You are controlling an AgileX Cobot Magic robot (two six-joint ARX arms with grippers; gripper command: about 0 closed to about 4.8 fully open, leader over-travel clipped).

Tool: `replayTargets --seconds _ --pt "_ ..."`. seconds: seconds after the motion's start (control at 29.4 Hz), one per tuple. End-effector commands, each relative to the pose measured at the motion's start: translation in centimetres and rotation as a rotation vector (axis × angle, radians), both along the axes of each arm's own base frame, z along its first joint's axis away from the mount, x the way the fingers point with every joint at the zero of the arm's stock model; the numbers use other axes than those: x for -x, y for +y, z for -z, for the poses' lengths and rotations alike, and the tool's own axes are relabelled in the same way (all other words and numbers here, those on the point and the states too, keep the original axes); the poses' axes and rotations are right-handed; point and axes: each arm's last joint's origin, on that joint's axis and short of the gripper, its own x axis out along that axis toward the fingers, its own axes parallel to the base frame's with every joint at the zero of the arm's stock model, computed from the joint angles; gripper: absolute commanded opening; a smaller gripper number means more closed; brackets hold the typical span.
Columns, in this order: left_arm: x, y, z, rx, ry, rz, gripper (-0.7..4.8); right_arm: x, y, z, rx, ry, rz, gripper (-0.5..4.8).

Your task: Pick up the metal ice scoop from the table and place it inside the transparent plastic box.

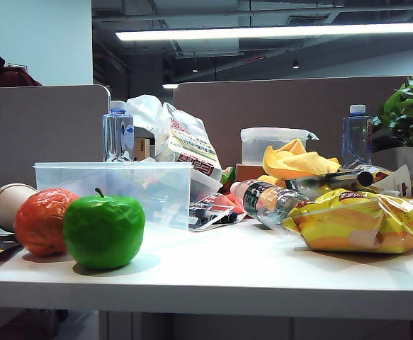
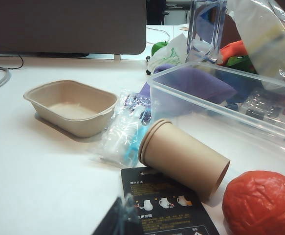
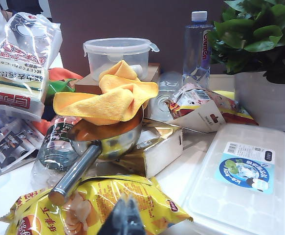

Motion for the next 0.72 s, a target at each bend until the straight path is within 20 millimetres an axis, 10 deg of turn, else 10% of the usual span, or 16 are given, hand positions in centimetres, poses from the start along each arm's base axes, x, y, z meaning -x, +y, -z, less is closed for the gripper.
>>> replayTargets --seconds 0.03,0.31,0.72 --pt "0.0 0.0 -0.2 -0.004 -0.014 0.002 -0.05 0.0 0.0 -0.2 0.002 -0.015 -0.001 0.0" --pt "0.0 -0.3 -0.2 -0.004 -0.014 0.033 -0.05 0.0 0.0 -0.1 0.002 -0.006 -0.001 0.0" --pt "1.4 -5.4 0.0 -0.005 0.005 0.575 -0.05 0.0 0.1 0.2 -0.272 0.069 -0.055 0.0"
